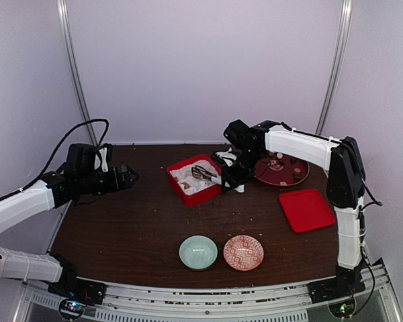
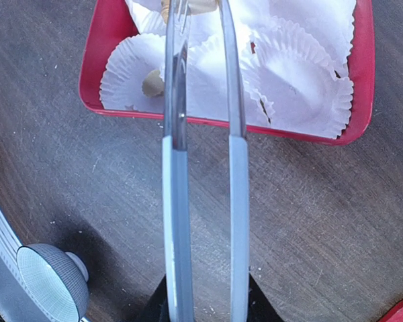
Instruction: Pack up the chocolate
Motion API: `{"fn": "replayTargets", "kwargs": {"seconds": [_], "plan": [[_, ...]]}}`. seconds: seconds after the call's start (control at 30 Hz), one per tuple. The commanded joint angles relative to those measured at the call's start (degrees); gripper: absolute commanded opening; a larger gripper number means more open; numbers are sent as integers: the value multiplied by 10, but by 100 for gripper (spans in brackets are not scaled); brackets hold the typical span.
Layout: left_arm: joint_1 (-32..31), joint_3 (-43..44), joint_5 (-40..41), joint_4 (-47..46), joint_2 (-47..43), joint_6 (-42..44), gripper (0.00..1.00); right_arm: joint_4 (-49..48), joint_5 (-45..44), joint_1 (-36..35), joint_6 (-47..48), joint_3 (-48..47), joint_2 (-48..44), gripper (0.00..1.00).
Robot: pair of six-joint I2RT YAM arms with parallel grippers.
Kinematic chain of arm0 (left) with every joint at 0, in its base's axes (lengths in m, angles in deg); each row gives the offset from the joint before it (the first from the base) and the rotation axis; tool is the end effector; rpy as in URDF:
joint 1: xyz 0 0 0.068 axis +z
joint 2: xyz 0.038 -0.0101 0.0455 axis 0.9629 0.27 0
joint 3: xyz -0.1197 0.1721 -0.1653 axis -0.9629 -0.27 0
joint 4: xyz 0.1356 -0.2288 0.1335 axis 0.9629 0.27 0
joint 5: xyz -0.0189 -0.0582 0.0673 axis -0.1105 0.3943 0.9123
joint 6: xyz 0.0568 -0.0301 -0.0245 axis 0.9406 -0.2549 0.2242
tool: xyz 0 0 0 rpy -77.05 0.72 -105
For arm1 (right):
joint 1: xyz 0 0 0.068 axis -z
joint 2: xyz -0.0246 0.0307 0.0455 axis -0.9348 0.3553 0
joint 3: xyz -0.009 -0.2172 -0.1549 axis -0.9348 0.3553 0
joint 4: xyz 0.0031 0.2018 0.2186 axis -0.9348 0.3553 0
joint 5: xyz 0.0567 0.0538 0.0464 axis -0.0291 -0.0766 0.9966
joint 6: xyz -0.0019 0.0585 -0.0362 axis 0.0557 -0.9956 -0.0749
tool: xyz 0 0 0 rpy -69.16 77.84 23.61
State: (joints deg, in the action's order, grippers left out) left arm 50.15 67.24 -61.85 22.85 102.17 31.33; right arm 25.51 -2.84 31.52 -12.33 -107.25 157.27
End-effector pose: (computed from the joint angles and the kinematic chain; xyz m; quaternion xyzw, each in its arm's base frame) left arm 0.2671 -0.1253 0.2327 -0.0803 0.8771 -0.2747 0.3858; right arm 0.3685 0.3099 0.2122 -0.3191 0.9159 0.2260 0.0911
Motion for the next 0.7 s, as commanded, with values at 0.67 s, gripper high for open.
{"fn": "replayTargets", "kwargs": {"seconds": [0.67], "plan": [[4, 4, -9, -12, -6, 18, 98, -4, -8, 17, -9, -45, -12, 33]]}}
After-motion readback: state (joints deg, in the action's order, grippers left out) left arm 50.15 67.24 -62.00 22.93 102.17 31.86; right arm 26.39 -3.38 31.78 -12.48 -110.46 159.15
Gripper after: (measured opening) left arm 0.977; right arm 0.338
